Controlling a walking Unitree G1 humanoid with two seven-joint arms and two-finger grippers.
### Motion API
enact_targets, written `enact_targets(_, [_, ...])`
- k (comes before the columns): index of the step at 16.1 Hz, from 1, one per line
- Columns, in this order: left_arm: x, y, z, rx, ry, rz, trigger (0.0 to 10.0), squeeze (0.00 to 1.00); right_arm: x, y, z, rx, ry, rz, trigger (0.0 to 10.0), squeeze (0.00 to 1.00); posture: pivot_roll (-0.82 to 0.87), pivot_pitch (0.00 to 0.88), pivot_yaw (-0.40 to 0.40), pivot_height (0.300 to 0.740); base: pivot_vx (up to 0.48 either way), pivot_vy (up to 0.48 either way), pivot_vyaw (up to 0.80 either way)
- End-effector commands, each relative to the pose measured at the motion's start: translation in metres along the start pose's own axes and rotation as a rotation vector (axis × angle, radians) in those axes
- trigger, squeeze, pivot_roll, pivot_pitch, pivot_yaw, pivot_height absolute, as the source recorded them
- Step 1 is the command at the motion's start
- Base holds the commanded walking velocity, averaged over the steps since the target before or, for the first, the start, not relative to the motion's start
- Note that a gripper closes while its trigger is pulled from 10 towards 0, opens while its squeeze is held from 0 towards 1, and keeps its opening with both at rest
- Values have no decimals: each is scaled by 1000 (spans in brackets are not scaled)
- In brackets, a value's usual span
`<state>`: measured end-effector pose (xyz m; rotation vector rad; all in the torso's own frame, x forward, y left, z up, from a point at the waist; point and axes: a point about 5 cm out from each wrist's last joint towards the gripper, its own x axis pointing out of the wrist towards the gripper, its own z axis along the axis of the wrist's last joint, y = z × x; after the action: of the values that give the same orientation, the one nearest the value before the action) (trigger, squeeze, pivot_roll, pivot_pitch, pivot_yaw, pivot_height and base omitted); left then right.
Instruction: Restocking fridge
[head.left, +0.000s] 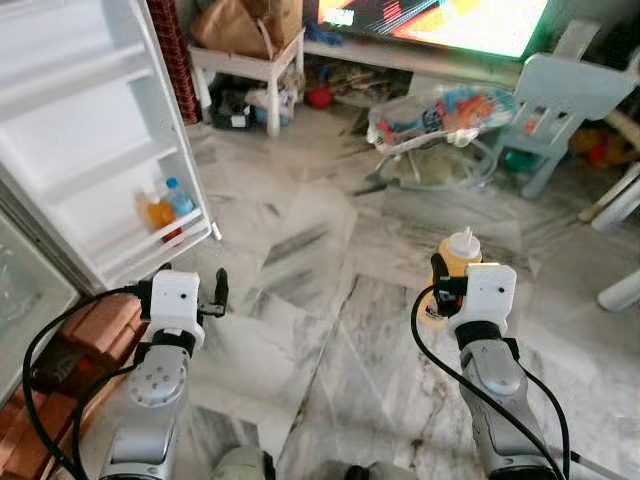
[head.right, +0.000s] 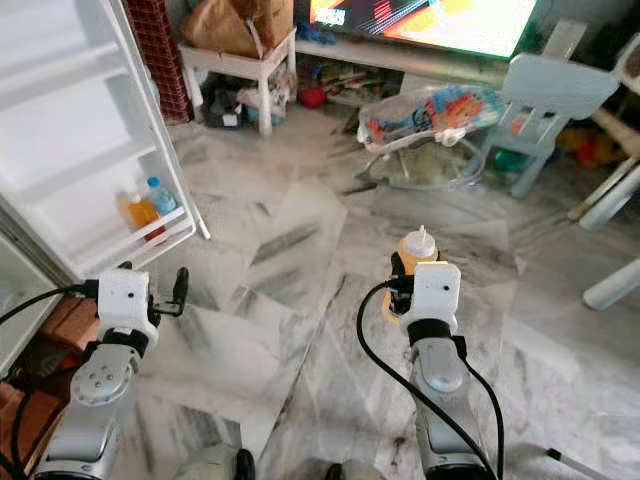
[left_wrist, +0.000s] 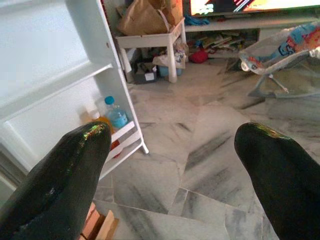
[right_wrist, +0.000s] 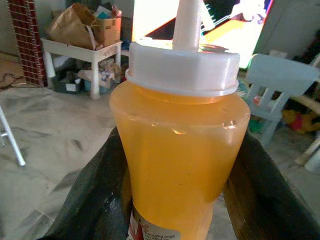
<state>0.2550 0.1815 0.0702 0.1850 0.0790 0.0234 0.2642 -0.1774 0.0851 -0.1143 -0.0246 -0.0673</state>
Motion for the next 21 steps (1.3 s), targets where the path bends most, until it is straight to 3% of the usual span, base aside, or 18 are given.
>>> enact_targets(1, [-5, 3, -9, 13, 28, 10, 10000, 0, -2, -7, 0, -20, -1, -29, 10000, 0, 141, 58, -39, 740, 0, 0, 0])
enact_targets(7, [-25, 19, -26, 49, 74, 30, 10000, 0, -11, -16, -3, -52, 9, -59, 10000, 0, 138, 60, -39, 740, 0, 0, 0])
enact_targets(8, [-33, 27, -34, 74, 95, 44, 10000, 0, -18, -23, -4, -72, 10, -89, 10000, 0, 133, 53, -41, 740, 0, 0, 0])
enact_targets(11, [-39, 37, -42, 93, 117, 59, 10000, 0, -25, -34, -7, -100, 24, -124, 10000, 0, 128, 51, -42, 740, 0, 0, 0])
enact_targets(21, [-36, 34, -44, 88, 112, 56, 10000, 0, -30, -37, -20, -142, 78, -130, 10000, 0, 125, 38, -48, 740, 0, 0, 0])
